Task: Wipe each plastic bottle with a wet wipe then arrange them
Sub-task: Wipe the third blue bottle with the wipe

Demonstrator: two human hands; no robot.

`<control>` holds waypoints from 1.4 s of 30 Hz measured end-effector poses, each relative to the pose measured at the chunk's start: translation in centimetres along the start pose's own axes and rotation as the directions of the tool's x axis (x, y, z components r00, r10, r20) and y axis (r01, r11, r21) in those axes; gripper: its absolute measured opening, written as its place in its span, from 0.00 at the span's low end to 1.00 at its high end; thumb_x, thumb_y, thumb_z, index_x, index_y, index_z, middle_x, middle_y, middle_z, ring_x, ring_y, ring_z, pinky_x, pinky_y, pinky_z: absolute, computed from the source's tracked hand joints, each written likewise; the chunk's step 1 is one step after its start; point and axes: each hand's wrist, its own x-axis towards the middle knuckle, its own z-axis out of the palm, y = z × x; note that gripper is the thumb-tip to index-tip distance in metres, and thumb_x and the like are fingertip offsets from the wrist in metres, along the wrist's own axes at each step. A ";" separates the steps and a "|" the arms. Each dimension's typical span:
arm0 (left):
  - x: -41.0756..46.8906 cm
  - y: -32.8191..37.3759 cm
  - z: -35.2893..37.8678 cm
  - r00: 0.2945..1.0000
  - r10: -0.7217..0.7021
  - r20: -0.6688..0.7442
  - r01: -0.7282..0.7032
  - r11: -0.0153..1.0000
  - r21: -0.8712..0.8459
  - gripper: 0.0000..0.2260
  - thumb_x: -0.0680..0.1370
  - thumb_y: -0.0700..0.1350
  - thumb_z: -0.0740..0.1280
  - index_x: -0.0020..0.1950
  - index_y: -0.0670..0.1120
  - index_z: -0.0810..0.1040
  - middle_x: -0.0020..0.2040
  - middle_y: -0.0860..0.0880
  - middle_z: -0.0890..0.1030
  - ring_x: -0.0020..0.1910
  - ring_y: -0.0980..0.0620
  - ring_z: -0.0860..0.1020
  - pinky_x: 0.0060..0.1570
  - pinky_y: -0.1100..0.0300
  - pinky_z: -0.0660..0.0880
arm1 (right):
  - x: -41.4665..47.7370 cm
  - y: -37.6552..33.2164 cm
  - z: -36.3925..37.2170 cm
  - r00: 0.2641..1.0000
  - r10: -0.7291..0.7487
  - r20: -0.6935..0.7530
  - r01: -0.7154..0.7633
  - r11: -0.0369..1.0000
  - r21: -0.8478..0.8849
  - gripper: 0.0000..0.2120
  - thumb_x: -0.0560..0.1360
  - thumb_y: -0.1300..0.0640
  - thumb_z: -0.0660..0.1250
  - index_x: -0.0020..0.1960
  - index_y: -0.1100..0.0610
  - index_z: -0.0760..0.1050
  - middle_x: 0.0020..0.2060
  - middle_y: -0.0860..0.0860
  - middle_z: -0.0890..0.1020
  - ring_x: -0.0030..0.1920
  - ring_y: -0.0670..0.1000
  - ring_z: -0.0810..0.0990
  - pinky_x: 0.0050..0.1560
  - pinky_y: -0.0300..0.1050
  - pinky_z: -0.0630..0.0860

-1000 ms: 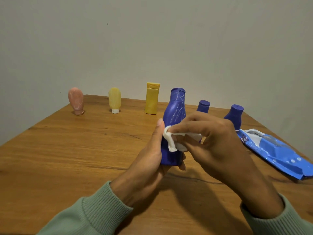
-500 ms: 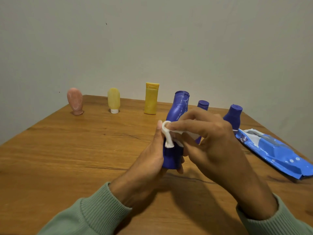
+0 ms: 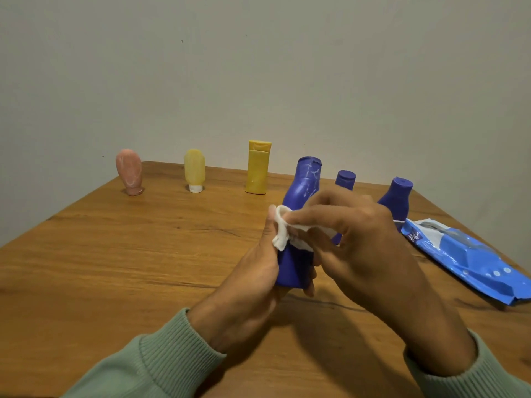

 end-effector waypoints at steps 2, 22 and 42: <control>0.4 -0.1 0.0 1.000 -0.017 0.010 0.018 0.996 -0.083 0.37 0.71 0.67 0.56 0.70 0.42 0.71 0.56 0.44 0.77 0.51 0.50 0.77 0.52 0.53 0.74 | 0.1 0.2 -0.4 0.999 -0.004 0.042 0.003 1.000 0.024 0.12 0.68 0.63 0.73 0.51 0.53 0.82 0.44 0.47 0.80 0.43 0.46 0.77 0.42 0.39 0.75; 0.3 1.1 0.4 0.982 -0.011 0.189 0.101 0.875 -0.473 0.29 0.79 0.65 0.53 0.50 0.44 0.84 0.38 0.41 0.77 0.36 0.46 0.76 0.34 0.54 0.77 | 0.6 1.7 -1.2 0.993 0.120 -0.001 -0.115 0.953 0.279 0.10 0.70 0.62 0.72 0.49 0.50 0.82 0.43 0.43 0.81 0.45 0.43 0.79 0.42 0.33 0.76; 0.1 1.2 0.4 0.966 -0.054 0.253 0.185 0.827 -0.530 0.29 0.79 0.65 0.53 0.49 0.43 0.84 0.37 0.42 0.76 0.35 0.48 0.76 0.30 0.56 0.76 | 0.7 1.9 -1.2 0.977 0.185 -0.109 -0.143 0.940 0.311 0.11 0.71 0.61 0.72 0.51 0.50 0.80 0.42 0.40 0.80 0.45 0.40 0.79 0.41 0.29 0.74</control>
